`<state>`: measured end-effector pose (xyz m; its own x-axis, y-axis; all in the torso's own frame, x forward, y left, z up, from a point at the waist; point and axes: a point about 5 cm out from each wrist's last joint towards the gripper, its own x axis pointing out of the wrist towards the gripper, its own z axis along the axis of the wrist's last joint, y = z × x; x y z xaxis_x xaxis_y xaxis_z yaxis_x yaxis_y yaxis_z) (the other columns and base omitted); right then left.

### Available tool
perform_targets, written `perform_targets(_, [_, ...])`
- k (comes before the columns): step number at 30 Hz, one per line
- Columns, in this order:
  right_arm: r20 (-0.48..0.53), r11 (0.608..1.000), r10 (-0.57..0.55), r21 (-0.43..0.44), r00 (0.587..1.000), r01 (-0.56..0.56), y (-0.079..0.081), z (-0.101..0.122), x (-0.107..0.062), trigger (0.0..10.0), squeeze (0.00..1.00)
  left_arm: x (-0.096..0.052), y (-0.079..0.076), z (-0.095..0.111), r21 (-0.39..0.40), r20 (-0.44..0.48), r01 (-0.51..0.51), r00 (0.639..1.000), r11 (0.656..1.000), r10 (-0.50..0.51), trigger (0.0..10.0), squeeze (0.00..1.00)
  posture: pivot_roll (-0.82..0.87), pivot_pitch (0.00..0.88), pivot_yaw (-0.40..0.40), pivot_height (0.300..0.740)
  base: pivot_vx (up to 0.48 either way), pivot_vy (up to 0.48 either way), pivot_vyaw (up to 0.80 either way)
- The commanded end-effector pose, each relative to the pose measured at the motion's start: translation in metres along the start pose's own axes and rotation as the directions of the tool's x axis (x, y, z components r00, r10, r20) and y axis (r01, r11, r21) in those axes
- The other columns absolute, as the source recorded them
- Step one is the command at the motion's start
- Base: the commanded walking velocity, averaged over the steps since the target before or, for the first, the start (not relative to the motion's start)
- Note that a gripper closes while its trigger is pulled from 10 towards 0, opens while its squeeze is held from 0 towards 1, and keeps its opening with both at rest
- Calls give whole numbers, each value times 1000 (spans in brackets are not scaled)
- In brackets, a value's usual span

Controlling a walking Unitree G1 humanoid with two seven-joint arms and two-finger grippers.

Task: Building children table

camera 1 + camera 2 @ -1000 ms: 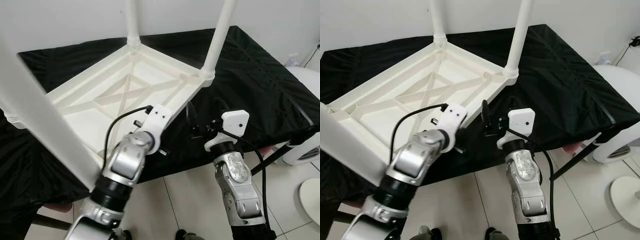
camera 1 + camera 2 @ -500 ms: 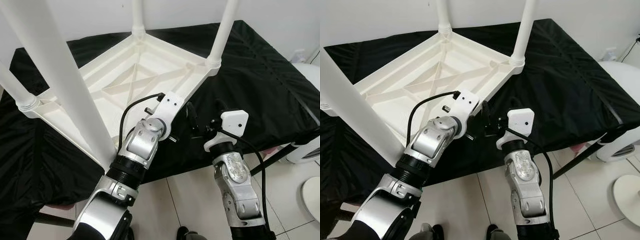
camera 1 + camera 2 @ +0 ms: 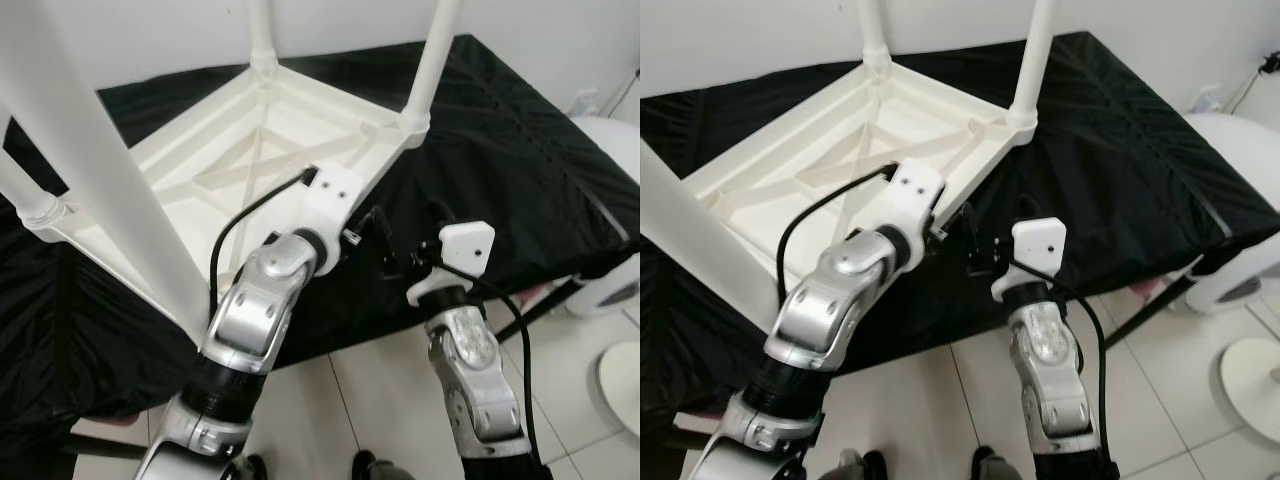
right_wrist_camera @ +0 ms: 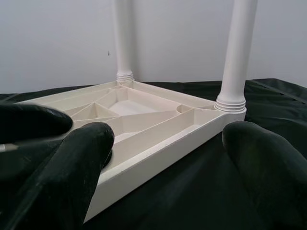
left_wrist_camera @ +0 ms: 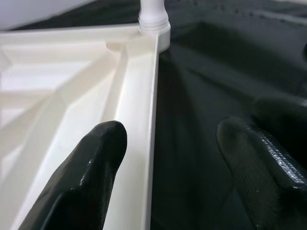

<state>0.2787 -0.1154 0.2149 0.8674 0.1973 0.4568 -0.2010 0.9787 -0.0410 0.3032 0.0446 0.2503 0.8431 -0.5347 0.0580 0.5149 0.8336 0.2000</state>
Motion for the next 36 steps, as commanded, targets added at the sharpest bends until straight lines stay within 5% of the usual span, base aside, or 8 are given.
perform_targets(1, [-16,1000,2,9,1000,-2,-1,-5,-1,10000,0,-7,-8,2,6,19,137,990,991,-137,10000,486,-18,174,25,740,0,0,0])
perform_targets(2, [-15,1000,11,7,1000,-11,-1,-6,2,10000,0,-13,-8,-1,17,22,150,988,989,-151,10000,0,-15,171,21,740,0,0,0])
perform_targets(6, [-12,1000,27,2,1000,-27,-2,-7,7,10000,0,-30,-8,-7,27,33,163,986,986,-164,10000,0,-4,171,12,740,0,0,0])
perform_targets(7, [-7,999,50,-8,999,-50,-2,-8,12,10000,0,-48,-8,-20,24,20,167,986,986,-168,10000,0,6,171,2,740,0,0,0])
perform_targets(11, [-7,998,59,-12,998,-59,-2,-9,15,10000,0,-54,-8,-27,33,10,165,986,986,-166,10000,0,6,171,2,740,0,0,0])
perform_targets(14, [-12,996,84,-29,996,-84,-5,-14,21,10000,0,-73,-13,-38,55,-1,183,983,982,-183,10000,0,30,175,-13,740,0,0,0])
perform_targets(26, [-34,989,143,-40,989,-144,-8,-25,31,10000,0,-105,-3,-32,44,60,141,988,989,-143,10000,0,75,180,-44,740,0,0,0])
perform_targets(36, [-50,975,223,-10,974,-224,-2,-34,48,10000,0,-138,-7,-29,-63,83,206,976,976,-201,10000,0,150,211,-108,740,0,0,0])
